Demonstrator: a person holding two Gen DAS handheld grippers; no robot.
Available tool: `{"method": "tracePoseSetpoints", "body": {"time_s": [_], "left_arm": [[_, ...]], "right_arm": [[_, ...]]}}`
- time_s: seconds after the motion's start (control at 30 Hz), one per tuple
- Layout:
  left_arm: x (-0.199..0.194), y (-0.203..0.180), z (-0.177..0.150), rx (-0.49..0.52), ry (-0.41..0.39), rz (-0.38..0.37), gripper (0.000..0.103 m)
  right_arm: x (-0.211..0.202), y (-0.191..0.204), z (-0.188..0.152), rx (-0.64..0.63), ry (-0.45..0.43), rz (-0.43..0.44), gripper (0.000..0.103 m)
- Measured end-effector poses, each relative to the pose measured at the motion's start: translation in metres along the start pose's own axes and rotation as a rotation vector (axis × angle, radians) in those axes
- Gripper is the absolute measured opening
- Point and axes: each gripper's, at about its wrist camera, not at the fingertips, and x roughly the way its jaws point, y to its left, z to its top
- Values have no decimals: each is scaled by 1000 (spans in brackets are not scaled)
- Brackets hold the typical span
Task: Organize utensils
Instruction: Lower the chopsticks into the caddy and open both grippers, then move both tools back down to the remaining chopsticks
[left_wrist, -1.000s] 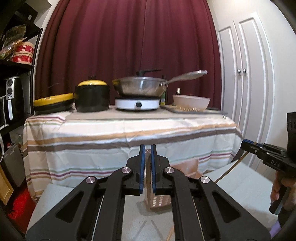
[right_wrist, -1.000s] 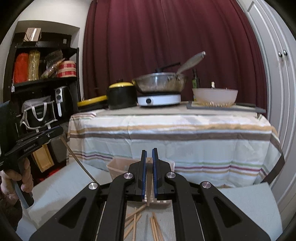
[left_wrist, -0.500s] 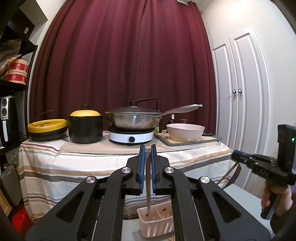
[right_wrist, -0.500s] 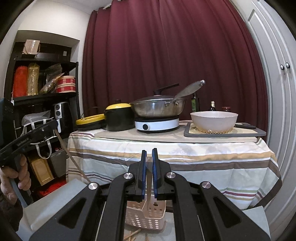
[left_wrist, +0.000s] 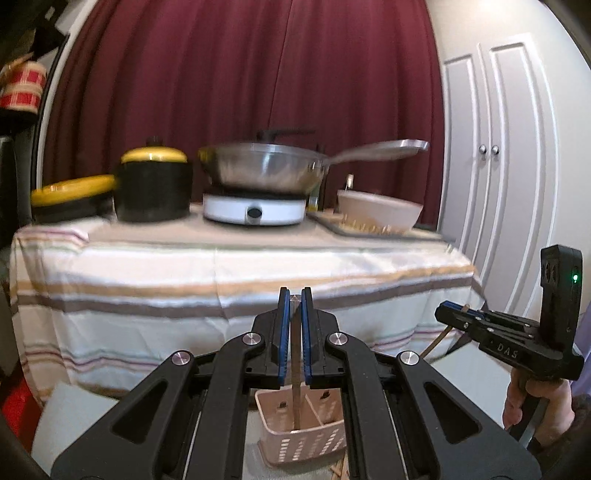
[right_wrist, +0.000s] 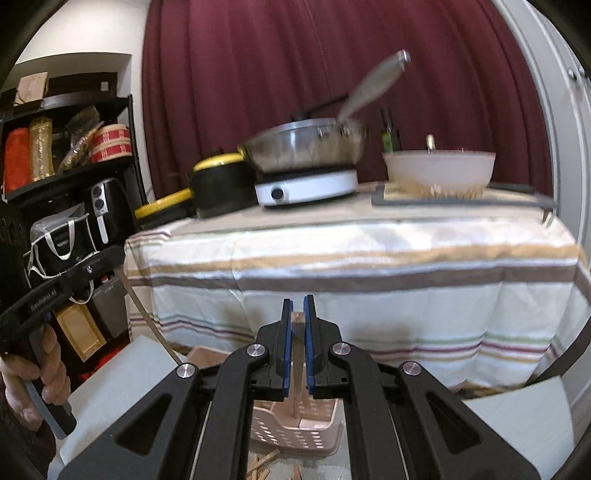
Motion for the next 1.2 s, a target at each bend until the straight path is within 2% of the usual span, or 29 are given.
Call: {"method": "tracePoseSetpoints", "body": {"time_s": [0.13, 0.2, 0.27, 0.33, 0.4, 0.47, 0.53, 0.6, 0.8, 0.93, 1.07, 1.2], "left_arm": [[19, 4, -16, 3, 57, 3, 6], [21, 5, -21, 4, 60, 5, 12], [20, 5, -24, 13, 57, 11, 23], [18, 5, -25, 13, 47, 15, 49], [12, 6, -26, 11, 26, 20, 61], [6, 6, -26, 19, 16, 26, 66], [1, 7, -27, 23, 10, 30, 75], [-3, 8, -29, 26, 10, 34, 78], [-20, 11, -33, 20, 14, 48, 81], [-37, 10, -42, 36, 5, 77, 81], [-58, 5, -59, 59, -1, 115, 81], [-75, 0, -82, 63, 21, 130, 81]], "right_arm": [[14, -9, -10, 18, 33, -7, 6], [13, -11, -11, 17, 27, -18, 6], [13, -11, -10, 14, 32, -17, 7], [11, -12, -9, 11, 28, -30, 11], [10, -12, -8, 8, 23, -37, 35], [4, -13, -8, 9, -2, -62, 51], [-1, -14, -6, 5, -23, -75, 56], [-6, -15, -4, -1, -40, -85, 63], [-27, -12, 3, -3, -74, -99, 65], [-53, -1, -4, -33, -104, -124, 65], [-76, 8, -24, -38, -112, -140, 65], [-90, 14, -58, -19, -76, -139, 65]]}}
